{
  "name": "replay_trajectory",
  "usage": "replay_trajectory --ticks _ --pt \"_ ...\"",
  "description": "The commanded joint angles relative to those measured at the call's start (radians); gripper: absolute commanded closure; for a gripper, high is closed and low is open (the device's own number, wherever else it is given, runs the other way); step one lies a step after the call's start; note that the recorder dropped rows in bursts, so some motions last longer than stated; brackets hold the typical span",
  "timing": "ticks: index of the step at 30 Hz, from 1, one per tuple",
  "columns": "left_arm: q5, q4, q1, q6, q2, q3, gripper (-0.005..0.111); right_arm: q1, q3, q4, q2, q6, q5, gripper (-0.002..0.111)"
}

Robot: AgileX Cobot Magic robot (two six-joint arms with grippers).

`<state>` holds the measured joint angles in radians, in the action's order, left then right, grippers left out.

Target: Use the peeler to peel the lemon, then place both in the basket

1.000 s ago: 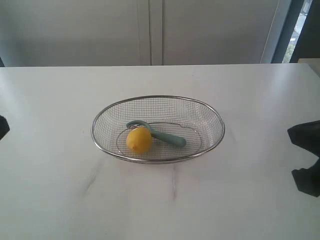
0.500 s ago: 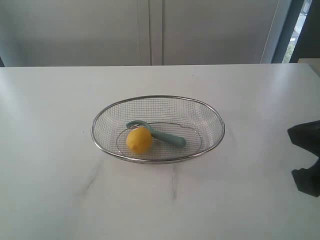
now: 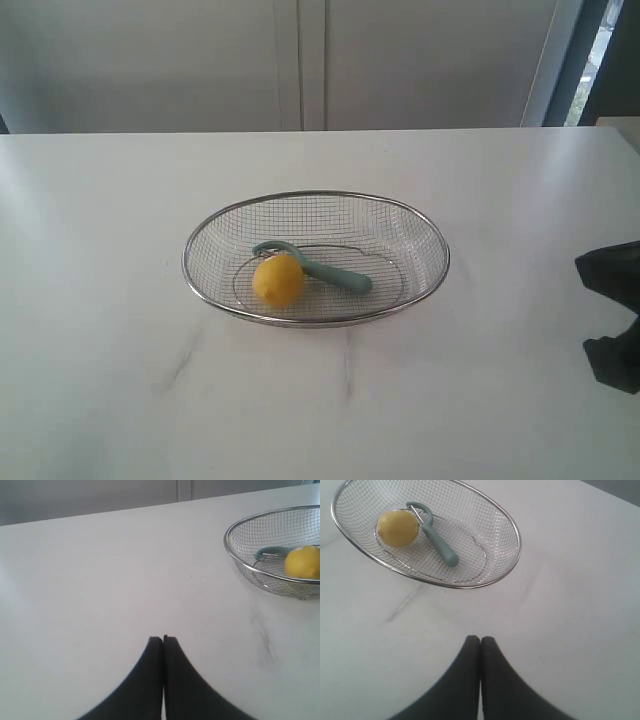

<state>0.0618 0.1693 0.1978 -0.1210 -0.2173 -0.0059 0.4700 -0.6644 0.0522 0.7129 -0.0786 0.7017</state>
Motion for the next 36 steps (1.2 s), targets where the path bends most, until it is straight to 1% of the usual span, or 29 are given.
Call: replay_trajectory --ticks 1,5,8,36 --pt "-0.125 0.008 -0.054 -0.007 0.078 0.006 0.107 -0.003 0.002 0.004 -0.004 0.004 -0.011 0.108" --pt "-0.267 0.008 -0.120 -0.007 0.168 0.006 0.107 -0.003 0.002 0.004 -0.004 0.004 -0.011 0.108" --pt "-0.265 0.008 -0.137 -0.007 0.213 0.006 0.107 -0.003 0.002 0.004 -0.004 0.004 -0.011 0.108" --pt "-0.271 0.012 -0.140 -0.011 0.217 0.006 0.107 -0.003 0.002 0.004 -0.004 0.004 -0.011 0.108"
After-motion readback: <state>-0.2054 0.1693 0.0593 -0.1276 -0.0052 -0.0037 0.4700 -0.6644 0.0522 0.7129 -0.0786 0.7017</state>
